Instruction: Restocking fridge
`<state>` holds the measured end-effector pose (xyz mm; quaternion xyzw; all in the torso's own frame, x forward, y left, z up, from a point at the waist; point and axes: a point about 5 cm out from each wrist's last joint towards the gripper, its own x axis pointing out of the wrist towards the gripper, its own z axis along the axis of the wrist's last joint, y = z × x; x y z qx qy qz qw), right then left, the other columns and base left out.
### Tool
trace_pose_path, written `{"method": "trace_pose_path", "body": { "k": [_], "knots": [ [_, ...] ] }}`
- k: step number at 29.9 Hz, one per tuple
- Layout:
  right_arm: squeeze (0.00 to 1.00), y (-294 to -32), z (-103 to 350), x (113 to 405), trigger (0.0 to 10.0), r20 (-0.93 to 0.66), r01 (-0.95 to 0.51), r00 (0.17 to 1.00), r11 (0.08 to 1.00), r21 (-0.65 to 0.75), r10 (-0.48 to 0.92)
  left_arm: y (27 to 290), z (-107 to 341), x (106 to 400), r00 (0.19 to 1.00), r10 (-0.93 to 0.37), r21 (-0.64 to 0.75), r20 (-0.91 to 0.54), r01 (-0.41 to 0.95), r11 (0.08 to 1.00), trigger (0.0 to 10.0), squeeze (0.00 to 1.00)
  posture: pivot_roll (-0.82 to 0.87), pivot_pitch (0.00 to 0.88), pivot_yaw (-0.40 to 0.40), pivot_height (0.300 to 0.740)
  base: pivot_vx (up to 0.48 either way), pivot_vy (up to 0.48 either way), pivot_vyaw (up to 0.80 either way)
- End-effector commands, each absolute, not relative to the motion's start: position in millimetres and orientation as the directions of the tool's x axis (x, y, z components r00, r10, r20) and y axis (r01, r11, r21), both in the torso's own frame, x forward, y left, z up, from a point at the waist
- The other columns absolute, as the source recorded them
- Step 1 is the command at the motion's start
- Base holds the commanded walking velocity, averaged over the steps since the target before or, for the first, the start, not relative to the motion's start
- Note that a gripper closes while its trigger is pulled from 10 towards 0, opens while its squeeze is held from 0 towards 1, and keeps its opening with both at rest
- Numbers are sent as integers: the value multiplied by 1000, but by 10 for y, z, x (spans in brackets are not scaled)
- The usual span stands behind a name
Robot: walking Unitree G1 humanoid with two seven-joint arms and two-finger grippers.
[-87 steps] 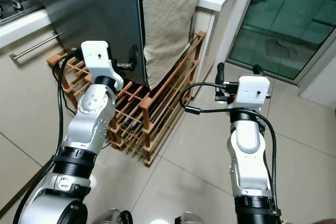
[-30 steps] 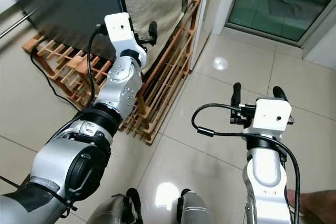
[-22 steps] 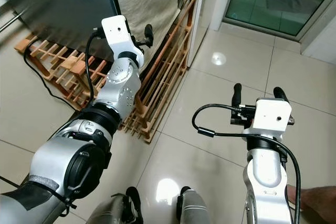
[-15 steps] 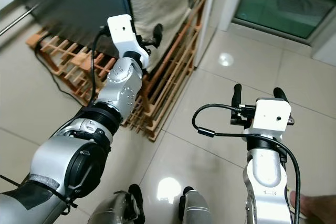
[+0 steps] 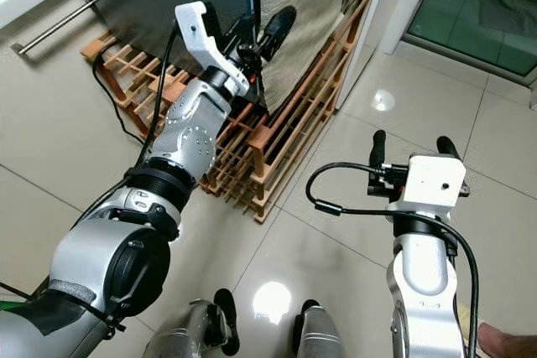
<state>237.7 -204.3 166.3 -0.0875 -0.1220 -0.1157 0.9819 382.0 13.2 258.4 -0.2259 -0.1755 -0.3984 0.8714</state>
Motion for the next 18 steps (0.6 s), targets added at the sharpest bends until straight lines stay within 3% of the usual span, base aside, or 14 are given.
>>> {"method": "trace_pose_path", "body": {
  "k": [1, 7, 9, 12, 13, 18],
  "knots": [
    [267, -2062, 1629, 2359, 10000, 250, 260, 943, 954, -148, -218, -483, 2552, 3519, 504, -687, -328, 524, 864, 383, 10000, 0, -300, 253, 57, 732, 0, 0, 0],
    [263, -2049, 1662, 2372, 10000, 264, 265, 939, 955, -136, -223, -402, 2526, 3566, 570, -653, -345, 500, 822, 453, 10000, 0, -297, 250, 65, 732, 0, 0, 0],
    [263, -2041, 1714, 2371, 10000, 283, 266, 933, 955, -132, -221, -211, 2544, 3593, 640, -580, -345, 504, 765, 544, 10000, 0, -292, 247, 68, 732, 0, 0, 0],
    [263, -2039, 1744, 2369, 10000, 293, 266, 931, 955, -131, -219, -75, 2557, 3585, 673, -535, -339, 510, 729, 594, 10000, 0, -287, 244, 68, 732, 0, 0, 0],
    [263, -2035, 1781, 2368, 10000, 305, 265, 928, 956, -128, -217, 86, 2545, 3564, 712, -485, -321, 508, 679, 660, 10000, 0, -278, 239, 67, 732, 0, 0, 0],
    [263, -2010, 1903, 2407, 10000, 348, 253, 916, 961, -112, -200, 538, 2240, 3437, 835, -375, -273, 402, 500, 822, 10000, 0, -240, 202, 74, 732, 0, 0, 0]
  ]
}}
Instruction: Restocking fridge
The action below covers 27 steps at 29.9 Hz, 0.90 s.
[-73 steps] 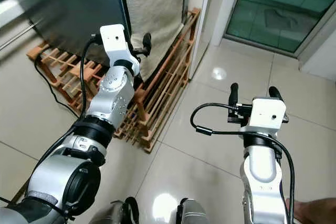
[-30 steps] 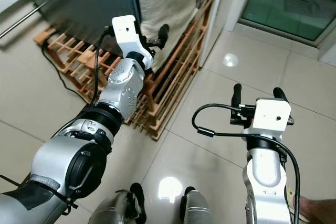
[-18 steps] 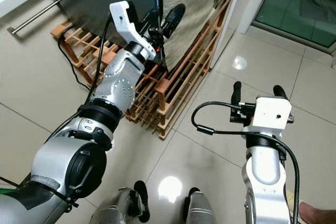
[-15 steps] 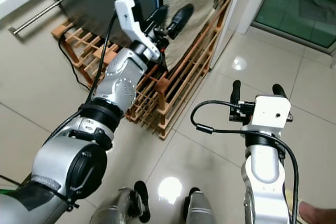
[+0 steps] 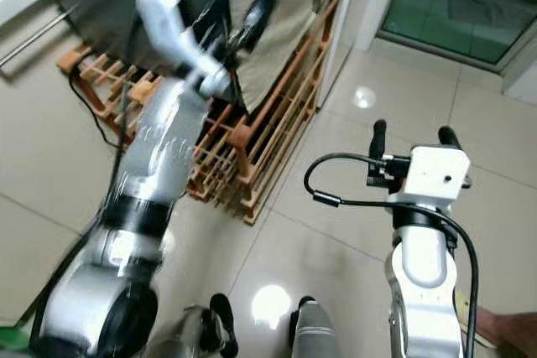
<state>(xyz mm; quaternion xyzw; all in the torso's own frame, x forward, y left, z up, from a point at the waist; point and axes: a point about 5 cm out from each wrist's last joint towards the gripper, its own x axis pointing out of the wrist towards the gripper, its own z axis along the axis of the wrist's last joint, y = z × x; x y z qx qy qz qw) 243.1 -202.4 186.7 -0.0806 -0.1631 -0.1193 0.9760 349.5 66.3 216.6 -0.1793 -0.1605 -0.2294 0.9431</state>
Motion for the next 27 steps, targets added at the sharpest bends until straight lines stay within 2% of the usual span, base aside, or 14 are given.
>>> {"method": "trace_pose_path", "body": {
  "k": [1, 5, 11, 18, 21, 22, 27],
  "knots": [
    [263, -1999, 1969, 2405, 10000, 371, 255, 907, 961, -109, -199, 640, 2195, 3390, 846, -363, -227, 389, 470, 853, 10000, 0, -233, 192, 78, 732, 0, 0, 0],
    [263, -1999, 2036, 2417, 10000, 405, 266, 892, 958, -110, -201, 788, 2174, 3296, 854, -370, -134, 365, 441, 887, 10000, 0, -223, 158, 85, 732, 0, 0, 0],
    [259, -1959, 1975, 2523, 10000, 391, 254, 899, 961, -105, -195, 736, 2223, 3309, 868, -350, -96, 353, 406, 909, 10000, 0, -223, 104, 68, 732, 0, 0, 0],
    [267, -1881, 2009, 2641, 10000, 412, 210, 900, 971, -115, -146, 755, 2344, 3340, 884, -236, -182, 404, 331, 926, 10000, 0, -215, 83, 56, 732, 442, 0, 0],
    [267, -1810, 2441, 2590, 10000, 593, 232, 801, 954, -189, -77, 887, 2541, 3266, 847, -160, -192, 508, 292, 937, 10000, 0, -209, 79, 53, 732, 480, 0, 0],
    [267, -1764, 2698, 2555, 10000, 680, 239, 732, 947, -213, -32, 956, 2689, 3238, 817, -121, -170, 564, 259, 951, 10000, 0, -219, 80, 52, 732, 480, 0, 0],
    [267, -1817, 2880, 2575, 10000, 722, 258, 691, 944, -206, -31, 950, 2917, 3228, 770, -99, -142, 630, 240, 960, 10000, 0, -219, 72, 54, 732, 480, 0, 0]
  ]
}}
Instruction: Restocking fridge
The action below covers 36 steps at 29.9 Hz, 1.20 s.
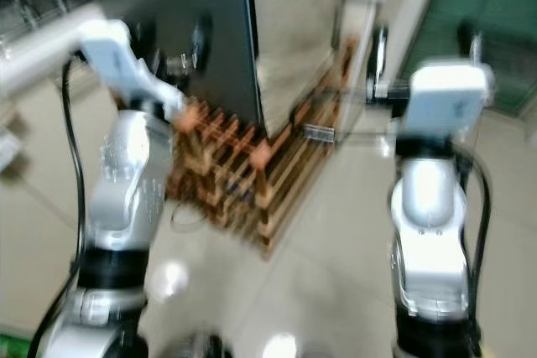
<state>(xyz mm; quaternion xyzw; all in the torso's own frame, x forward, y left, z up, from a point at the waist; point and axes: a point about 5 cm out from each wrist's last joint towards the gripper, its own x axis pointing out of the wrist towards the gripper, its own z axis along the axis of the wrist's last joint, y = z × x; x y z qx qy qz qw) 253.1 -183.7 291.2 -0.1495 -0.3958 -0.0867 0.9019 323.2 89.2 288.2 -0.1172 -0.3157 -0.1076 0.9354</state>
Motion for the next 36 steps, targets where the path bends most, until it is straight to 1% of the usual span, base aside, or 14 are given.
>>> {"method": "trace_pose_path", "body": {
  "k": [1, 3, 4, 8, 15, 18, 20, 22, 25, 31, 34, 36],
  "knots": [
    [267, -1817, 2880, 2575, 10000, 722, 258, 691, 944, -206, -31, 950, 2917, 3228, 770, -99, -142, 630, 240, 960, 10000, 0, -219, 72, 54, 732, 480, 0, 0],
    [267, -1830, 2884, 2590, 10000, 722, 259, 691, 944, -205, -33, 931, 2939, 3234, 765, -108, -134, 635, 246, 960, 10000, 0, -220, 71, 54, 732, 480, 0, 0],
    [263, -1859, 2837, 2633, 10000, 706, 260, 707, 944, -203, -43, 890, 2917, 3267, 777, -124, -137, 617, 261, 956, 10000, 0, -220, 71, 56, 732, 480, 0, 0],
    [267, -1852, 2697, 2669, 10000, 658, 247, 750, 951, -184, -68, 758, 2847, 3242, 783, -199, -106, 589, 319, 942, 10000, 0, -215, 68, 54, 732, 0, 0, 0],
    [263, -1876, 2542, 2696, 10000, 600, 237, 791, 963, -125, -117, 699, 2785, 3240, 786, -258, -97, 561, 372, 923, 10000, 0, -211, 75, 53, 732, 0, 0, 0],
    [267, -1902, 2453, 2708, 10000, 568, 242, 811, 963, -115, -136, 687, 2707, 3271, 812, -262, -120, 521, 374, 920, 10000, 0, -216, 82, 56, 732, 0, 0, 0],
    [267, -1914, 2396, 2719, 10000, 543, 243, 827, 963, -117, -143, 676, 2626, 3314, 839, -269, -146, 474, 376, 915, 10000, 0, -216, 84, 57, 732, 0, 0, -800],
    [271, -1919, 2357, 2722, 10000, 533, 245, 834, 962, -122, -145, 682, 2567, 3345, 860, -256, -165, 442, 358, 919, 10000, 0, -219, 84, 58, 732, 0, 0, -800],
    [267, -1923, 2338, 2723, 10000, 527, 247, 837, 961, -125, -147, 689, 2543, 3355, 868, -250, -169, 430, 349, 922, 10000, 0, -221, 85, 58, 732, 0, 0, -800],
    [271, -1935, 2318, 2724, 10000, 520, 249, 841, 960, -131, -147, 723, 2517, 3374, 882, -221, -180, 417, 318, 931, 10000, 0, -224, 88, 55, 732, 0, 0, 0],
    [267, -1923, 2294, 2724, 10000, 514, 238, 847, 961, -139, -136, 840, 2460, 3431, 919, -128, -178, 372, 206, 962, 10000, 0, -223, 93, 53, 732, 0, 0, 0],
    [263, -1913, 2278, 2720, 10000, 510, 231, 851, 963, -140, -130, 889, 2421, 3476, 935, -97, -190, 341, 170, 967, 10000, 0, -221, 97, 52, 732, 0, 0, 0]
  ]
}}
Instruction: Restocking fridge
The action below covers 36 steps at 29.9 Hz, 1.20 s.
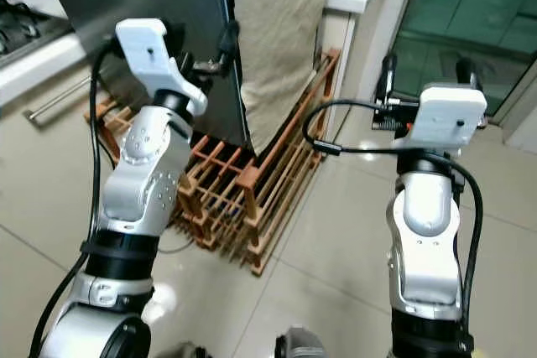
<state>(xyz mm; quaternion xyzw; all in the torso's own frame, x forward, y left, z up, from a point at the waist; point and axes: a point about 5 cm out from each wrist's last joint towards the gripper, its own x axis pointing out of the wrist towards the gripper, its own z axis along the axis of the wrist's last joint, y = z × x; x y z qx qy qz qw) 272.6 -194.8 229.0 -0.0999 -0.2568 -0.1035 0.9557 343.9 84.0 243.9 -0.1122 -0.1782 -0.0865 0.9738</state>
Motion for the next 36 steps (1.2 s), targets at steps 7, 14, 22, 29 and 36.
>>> {"method": "trace_pose_path", "body": {
  "k": [7, 14, 22, 29, 36],
  "knots": [
    [271, -1932, 2082, 2739, 10000, 434, 228, 887, 967, -116, -157, 865, 2285, 3615, 949, -160, -141, 272, 204, 969, 10000, 0, -230, 102, 63, 732, 0, 0, -114],
    [275, -1970, 2012, 2737, 10000, 412, 243, 895, 962, -128, -171, 868, 2247, 3611, 951, -162, -140, 262, 204, 969, 10000, 0, -234, 105, 60, 732, 0, 0, -800],
    [247, -1937, 1952, 2735, 10000, 392, 220, 908, 965, -143, -149, 874, 2264, 3629, 953, -147, -176, 266, 197, 964, 10000, 0, -233, 109, 60, 732, 0, 0, -100],
    [267, -1943, 1931, 2735, 10000, 393, 224, 907, 964, -141, -153, 857, 2259, 3606, 950, -163, -170, 266, 213, 962, 10000, 0, -232, 96, 66, 732, 0, 0, -377],
    [267, -1956, 1924, 2731, 10000, 401, 220, 905, 963, -153, -143, 830, 2148, 3541, 963, -141, -204, 230, 190, 960, 10000, 0, -234, 83, 62, 732, 0, 0, 0]
  ]
}}
